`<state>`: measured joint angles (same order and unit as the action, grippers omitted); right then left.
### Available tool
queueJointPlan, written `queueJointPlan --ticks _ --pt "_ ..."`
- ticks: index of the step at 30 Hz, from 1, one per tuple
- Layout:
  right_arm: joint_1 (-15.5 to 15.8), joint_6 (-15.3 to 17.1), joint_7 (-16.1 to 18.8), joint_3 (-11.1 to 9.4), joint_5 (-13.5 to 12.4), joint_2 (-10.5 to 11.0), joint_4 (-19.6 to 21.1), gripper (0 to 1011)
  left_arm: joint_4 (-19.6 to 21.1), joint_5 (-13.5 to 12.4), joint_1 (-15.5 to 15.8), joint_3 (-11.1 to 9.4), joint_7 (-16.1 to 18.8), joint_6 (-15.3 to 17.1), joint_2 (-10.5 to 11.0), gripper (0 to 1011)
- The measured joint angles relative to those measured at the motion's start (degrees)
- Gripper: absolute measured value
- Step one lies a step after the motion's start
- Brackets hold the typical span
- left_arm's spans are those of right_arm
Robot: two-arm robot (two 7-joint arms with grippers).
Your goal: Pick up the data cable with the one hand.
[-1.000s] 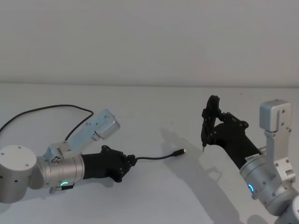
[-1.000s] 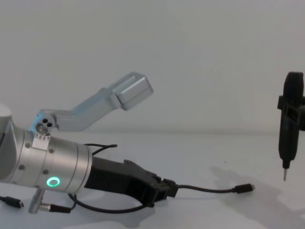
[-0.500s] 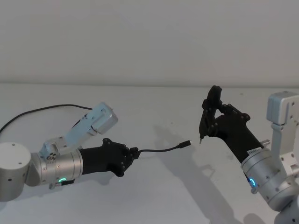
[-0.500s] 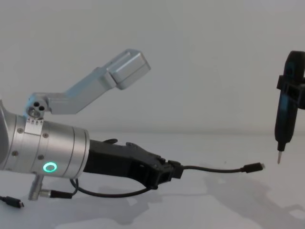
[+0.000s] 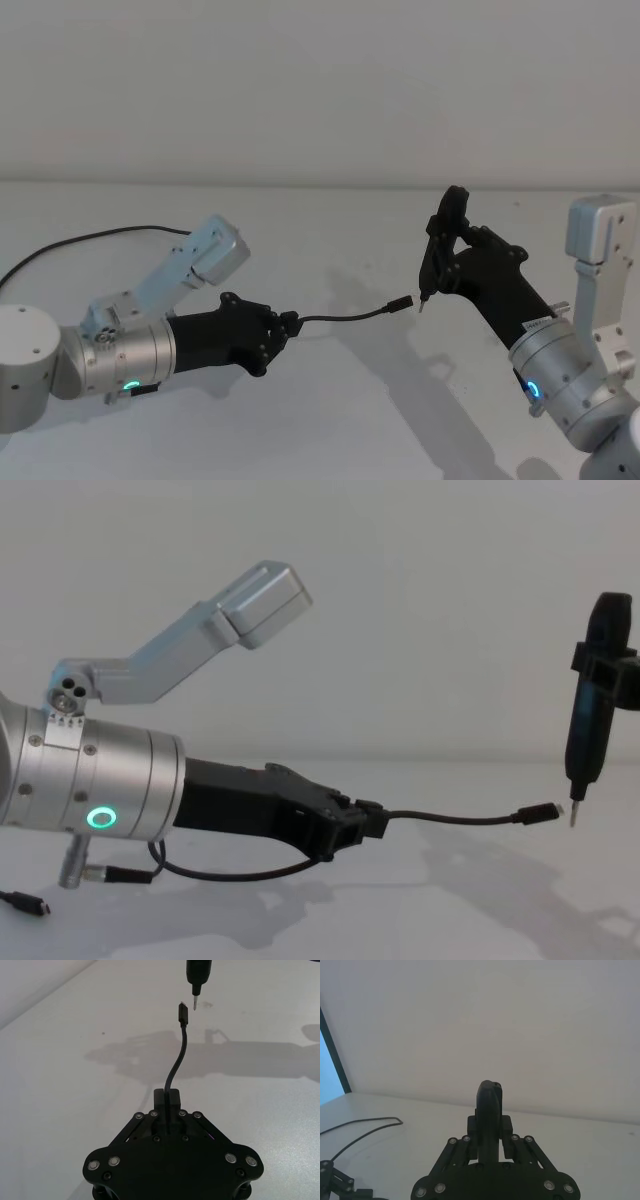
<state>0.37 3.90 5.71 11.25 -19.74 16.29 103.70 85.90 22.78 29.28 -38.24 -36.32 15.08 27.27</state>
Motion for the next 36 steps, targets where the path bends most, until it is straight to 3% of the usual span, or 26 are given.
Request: queueJointPlan --ticks 36 --pt "-0.7 0.6 1.3 -0.6 1.6 -1.6 1.3 275 0.6 0.3 -0.1 0.2 0.0 -0.3 0.2 48"
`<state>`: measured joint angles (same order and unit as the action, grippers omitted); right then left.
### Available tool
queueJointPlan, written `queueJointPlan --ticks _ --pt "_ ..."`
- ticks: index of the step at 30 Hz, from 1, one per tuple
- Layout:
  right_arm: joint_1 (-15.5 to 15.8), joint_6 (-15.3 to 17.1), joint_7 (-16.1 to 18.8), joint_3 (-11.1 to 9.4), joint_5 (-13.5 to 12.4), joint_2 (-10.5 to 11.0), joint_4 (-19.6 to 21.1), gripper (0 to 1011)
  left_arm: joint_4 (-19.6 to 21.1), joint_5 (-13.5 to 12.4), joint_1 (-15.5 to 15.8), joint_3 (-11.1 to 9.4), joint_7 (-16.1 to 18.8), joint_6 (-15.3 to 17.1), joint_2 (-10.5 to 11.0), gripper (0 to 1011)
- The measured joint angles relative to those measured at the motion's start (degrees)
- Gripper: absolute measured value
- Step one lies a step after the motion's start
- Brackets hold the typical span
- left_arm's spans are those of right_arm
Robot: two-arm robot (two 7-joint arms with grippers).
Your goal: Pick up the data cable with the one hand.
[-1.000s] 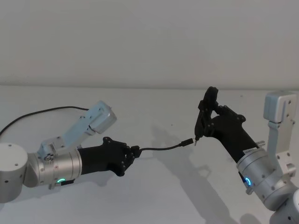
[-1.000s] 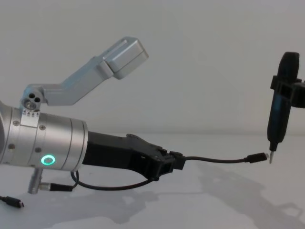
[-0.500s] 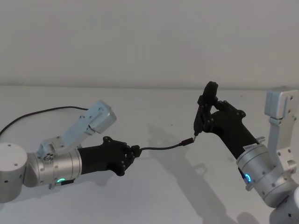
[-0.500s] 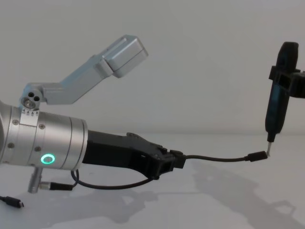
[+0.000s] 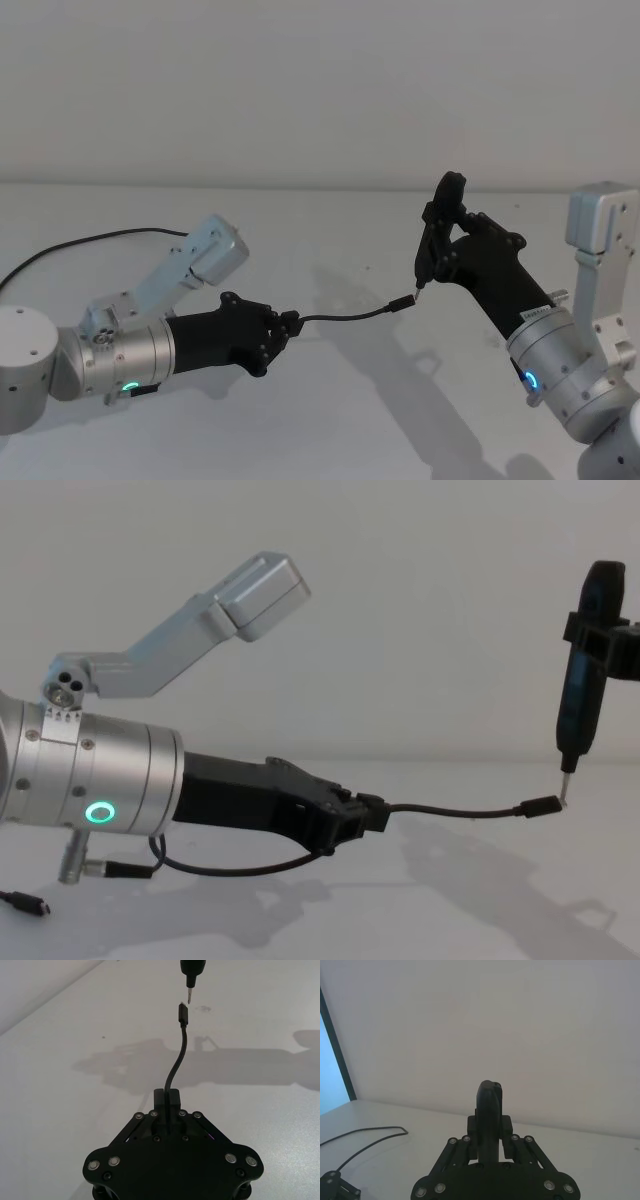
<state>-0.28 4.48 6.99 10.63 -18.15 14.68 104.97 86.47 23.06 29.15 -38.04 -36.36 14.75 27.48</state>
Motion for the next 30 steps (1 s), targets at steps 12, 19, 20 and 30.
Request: queueJointPlan --ticks 12,19,20,30 --pt "-0.3 0.0 0.6 -0.5 0.7 -0.2 -0.6 275 0.0 0.0 0.0 0.0 0.0 0.0 0.0 48" --pt "-0.6 0.0 1.0 -0.8 1.0 -0.4 -1.3 275 0.0 0.0 0.0 0.0 0.0 0.0 0.0 46" --pt "-0.6 0.0 1.0 -0.9 1.0 -0.4 -1.3 275 0.0 0.0 0.0 0.0 0.0 0.0 0.0 46" --pt "-1.0 -0.1 1.7 -1.3 1.1 -0.7 -2.1 274 0.0 0.0 0.0 0.0 0.0 0.0 0.0 48"
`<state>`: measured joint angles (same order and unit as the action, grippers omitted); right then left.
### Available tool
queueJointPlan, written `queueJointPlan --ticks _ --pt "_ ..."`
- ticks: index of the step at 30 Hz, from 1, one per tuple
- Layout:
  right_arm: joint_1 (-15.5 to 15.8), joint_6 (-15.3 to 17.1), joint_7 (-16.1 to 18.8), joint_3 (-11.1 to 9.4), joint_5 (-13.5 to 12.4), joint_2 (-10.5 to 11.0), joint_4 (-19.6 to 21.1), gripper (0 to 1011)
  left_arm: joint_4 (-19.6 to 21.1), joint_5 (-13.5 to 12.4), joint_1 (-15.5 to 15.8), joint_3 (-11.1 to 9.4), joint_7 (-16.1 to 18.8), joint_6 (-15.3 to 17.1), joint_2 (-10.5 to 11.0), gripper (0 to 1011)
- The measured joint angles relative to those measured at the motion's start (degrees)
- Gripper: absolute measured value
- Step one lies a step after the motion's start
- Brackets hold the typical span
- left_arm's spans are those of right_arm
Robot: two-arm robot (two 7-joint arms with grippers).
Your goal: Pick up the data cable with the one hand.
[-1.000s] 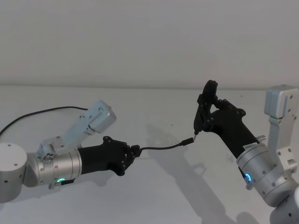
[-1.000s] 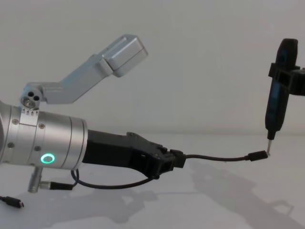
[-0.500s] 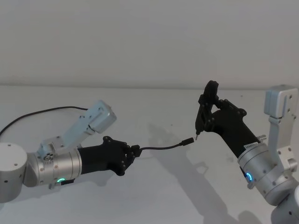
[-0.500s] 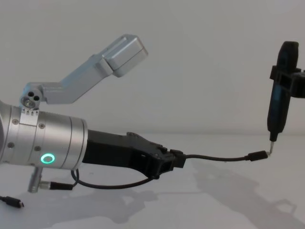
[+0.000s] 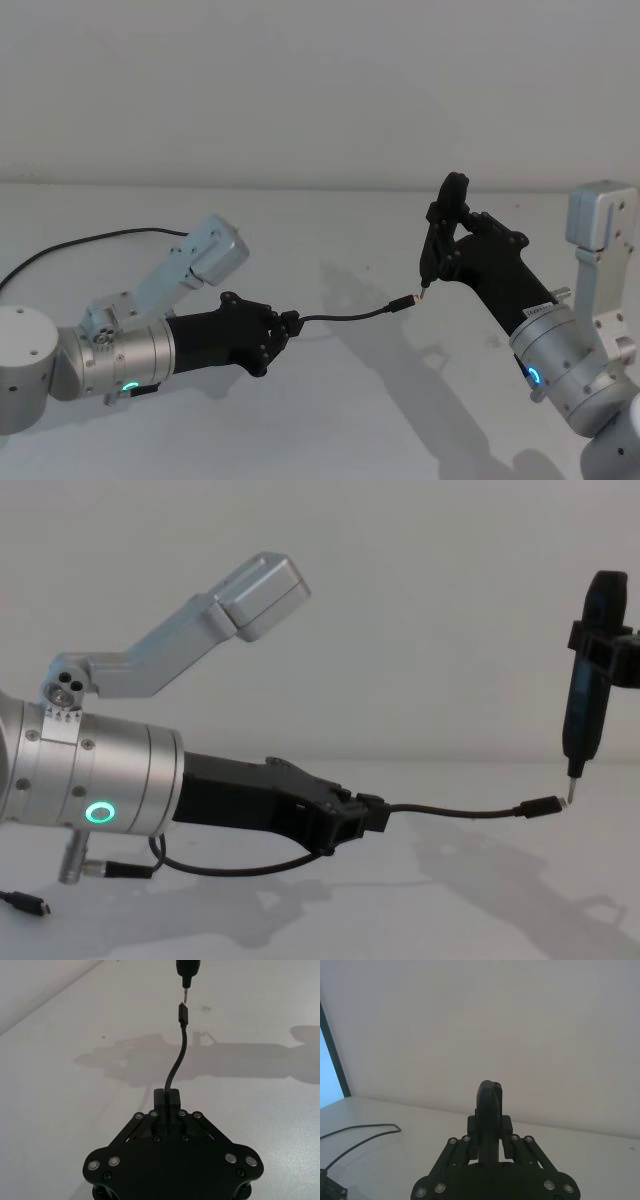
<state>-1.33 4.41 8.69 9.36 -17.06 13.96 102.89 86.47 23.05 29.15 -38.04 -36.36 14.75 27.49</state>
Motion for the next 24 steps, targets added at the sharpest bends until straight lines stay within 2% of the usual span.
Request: queueJointPlan --ticks 24 --pt "-0.2 0.6 1.0 -0.3 0.1 -0.9 -0.2 275 0.0 0.0 0.0 0.0 0.0 0.0 0.0 48"
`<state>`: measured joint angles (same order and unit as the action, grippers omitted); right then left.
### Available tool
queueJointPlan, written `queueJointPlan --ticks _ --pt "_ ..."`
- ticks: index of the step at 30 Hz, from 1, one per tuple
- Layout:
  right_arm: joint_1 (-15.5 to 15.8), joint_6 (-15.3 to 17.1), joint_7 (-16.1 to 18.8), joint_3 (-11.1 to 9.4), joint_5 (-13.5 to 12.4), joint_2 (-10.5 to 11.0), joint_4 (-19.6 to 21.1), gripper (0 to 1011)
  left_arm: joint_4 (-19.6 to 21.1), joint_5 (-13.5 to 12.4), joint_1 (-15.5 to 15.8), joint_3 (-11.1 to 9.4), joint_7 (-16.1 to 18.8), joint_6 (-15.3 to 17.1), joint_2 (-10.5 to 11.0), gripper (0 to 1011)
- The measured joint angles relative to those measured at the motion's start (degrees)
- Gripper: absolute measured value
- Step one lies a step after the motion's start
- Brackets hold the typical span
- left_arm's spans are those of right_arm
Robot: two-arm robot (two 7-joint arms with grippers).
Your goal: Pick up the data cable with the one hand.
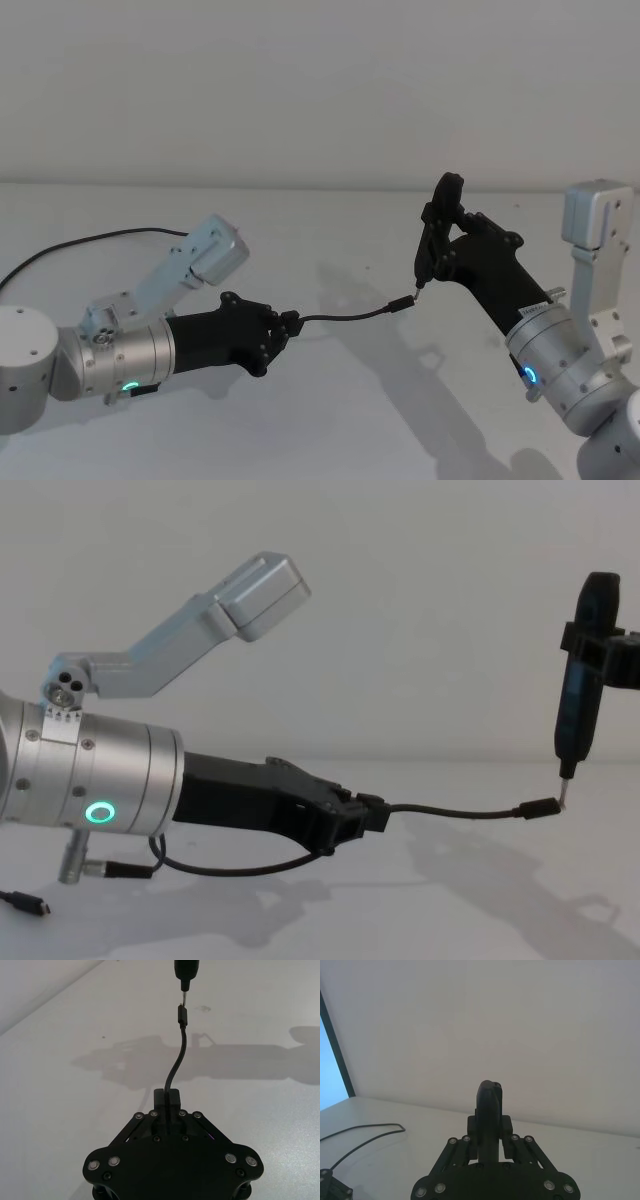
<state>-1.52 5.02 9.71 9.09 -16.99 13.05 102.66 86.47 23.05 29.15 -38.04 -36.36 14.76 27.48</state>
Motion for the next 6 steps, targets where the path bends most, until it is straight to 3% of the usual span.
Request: queueJointPlan --ticks 6 --pt "0.0 0.0 0.1 0.0 0.0 -0.1 0.0 274 0.0 0.0 0.0 0.0 0.0 0.0 0.0 48"
